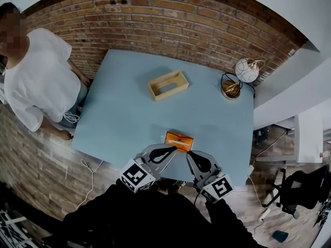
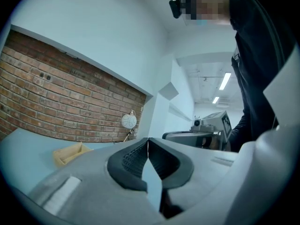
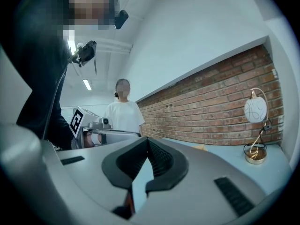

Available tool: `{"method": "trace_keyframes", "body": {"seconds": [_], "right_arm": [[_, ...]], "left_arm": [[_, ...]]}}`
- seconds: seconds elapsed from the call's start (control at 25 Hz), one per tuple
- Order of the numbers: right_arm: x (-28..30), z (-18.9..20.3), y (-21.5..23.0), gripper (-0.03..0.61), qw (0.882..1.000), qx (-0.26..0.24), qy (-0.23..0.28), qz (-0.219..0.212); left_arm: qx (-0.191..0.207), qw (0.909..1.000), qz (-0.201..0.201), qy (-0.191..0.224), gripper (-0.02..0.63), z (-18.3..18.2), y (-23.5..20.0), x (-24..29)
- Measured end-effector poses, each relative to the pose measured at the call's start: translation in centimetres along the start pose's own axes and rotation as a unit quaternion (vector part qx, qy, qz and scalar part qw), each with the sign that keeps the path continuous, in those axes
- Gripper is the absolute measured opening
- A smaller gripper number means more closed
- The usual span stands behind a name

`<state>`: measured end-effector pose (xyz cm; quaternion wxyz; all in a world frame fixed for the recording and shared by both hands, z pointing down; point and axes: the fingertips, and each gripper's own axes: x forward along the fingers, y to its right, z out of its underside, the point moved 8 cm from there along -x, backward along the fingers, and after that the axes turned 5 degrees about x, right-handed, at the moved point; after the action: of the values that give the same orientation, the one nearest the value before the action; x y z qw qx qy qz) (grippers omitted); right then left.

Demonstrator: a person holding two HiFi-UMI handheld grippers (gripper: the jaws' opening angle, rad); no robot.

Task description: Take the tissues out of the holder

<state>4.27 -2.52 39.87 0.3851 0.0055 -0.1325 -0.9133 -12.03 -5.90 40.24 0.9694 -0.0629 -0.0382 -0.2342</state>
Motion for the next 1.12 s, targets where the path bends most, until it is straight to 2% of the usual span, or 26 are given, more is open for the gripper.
{"method": "trace_keyframes", "body": {"seconds": [0.76,1.12], "right_arm": [[-1.8,-2.0,-2.9,0.006,1.000,-0.010,0.016,-0.005],[-2.9,-2.2,-4.3,0.006,1.000,-0.020,0.023,-0.007]], "left_arm": [[0.007,0.9997,0.020,0.011,0.011,-2.3,2.9,-1.2],[0.016,0.9996,0.018,0.017,0.011,-2.9,4.6,-2.1]]}}
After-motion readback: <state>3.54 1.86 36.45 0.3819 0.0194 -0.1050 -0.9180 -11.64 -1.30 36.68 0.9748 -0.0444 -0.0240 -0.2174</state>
